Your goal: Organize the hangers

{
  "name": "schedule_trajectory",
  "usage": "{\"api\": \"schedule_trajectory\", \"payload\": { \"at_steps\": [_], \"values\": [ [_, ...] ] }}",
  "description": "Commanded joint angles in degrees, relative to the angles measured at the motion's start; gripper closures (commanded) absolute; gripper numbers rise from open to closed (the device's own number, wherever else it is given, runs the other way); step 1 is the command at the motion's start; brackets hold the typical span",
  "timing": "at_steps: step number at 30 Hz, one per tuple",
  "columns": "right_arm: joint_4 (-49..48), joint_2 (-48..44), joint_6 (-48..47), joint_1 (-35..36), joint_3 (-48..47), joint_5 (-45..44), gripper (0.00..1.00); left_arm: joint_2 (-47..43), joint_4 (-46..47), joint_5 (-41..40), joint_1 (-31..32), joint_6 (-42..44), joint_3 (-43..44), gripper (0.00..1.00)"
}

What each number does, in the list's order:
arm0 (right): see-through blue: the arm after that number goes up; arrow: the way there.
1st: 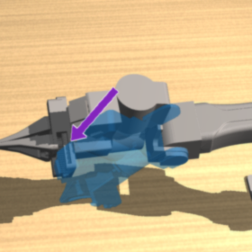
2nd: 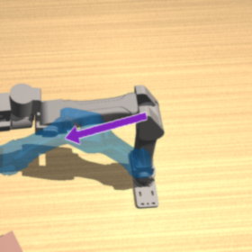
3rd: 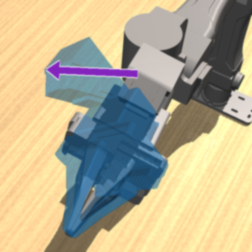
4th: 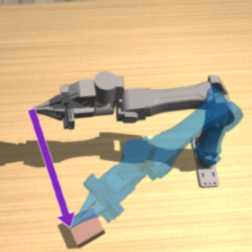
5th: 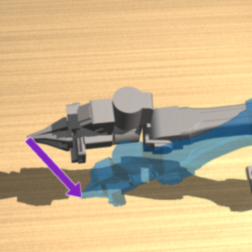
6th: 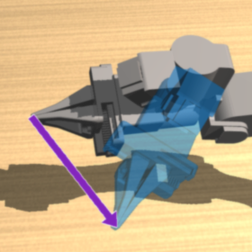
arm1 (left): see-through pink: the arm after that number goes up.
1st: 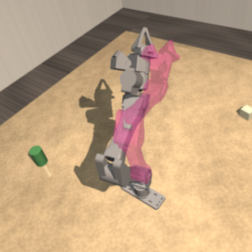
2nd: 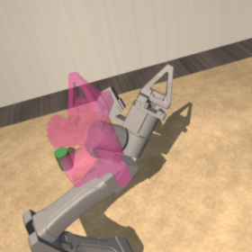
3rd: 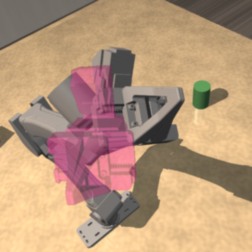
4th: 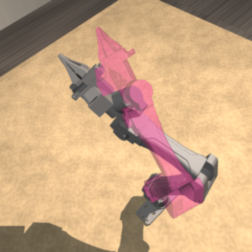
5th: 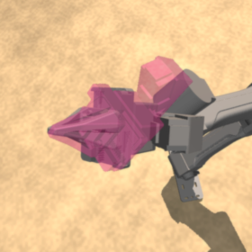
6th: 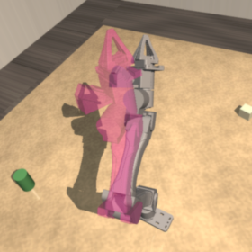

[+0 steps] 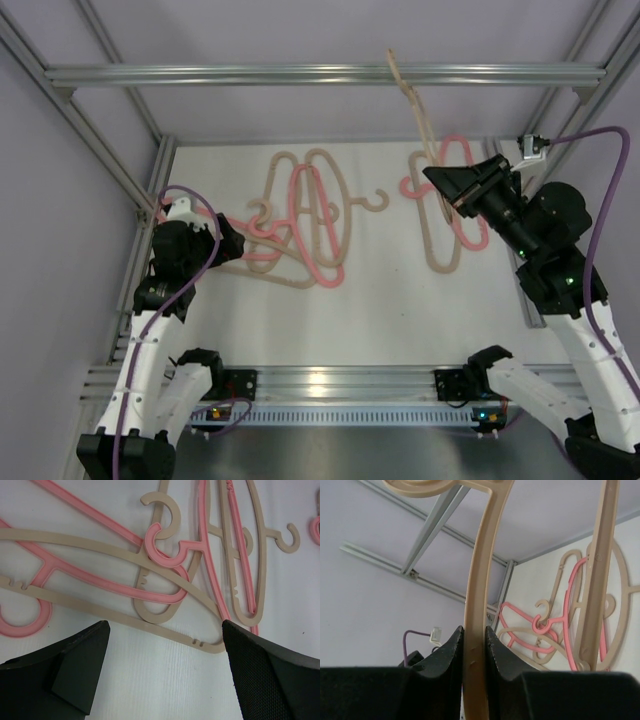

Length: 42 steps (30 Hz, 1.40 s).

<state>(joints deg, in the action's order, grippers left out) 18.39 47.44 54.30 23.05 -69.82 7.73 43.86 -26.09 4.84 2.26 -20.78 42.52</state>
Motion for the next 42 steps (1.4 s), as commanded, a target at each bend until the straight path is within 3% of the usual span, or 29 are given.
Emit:
{"api": "schedule_trajectory", "payload": {
  "at_steps": [1, 11, 42],
  "values": [
    [-5.0, 0.0, 4.3, -0.6, -1.6, -3.2, 1.00, -1.1, 3.1, -0.6, 0.0, 1.2, -0.4, 0.02],
    [-4.9, 1.6, 7.5, -1.7, -2.3, -4.2, 1.00, -1.1, 3.1, 0.5, 0.0, 1.2, -0.5, 0.02],
    [-4.4, -0.3, 27.7, -4.9, 8.2, -0.9, 1.00, -2.5, 3.1, 0.5, 0.0, 1.2, -1.0, 0.02]
  ]
}}
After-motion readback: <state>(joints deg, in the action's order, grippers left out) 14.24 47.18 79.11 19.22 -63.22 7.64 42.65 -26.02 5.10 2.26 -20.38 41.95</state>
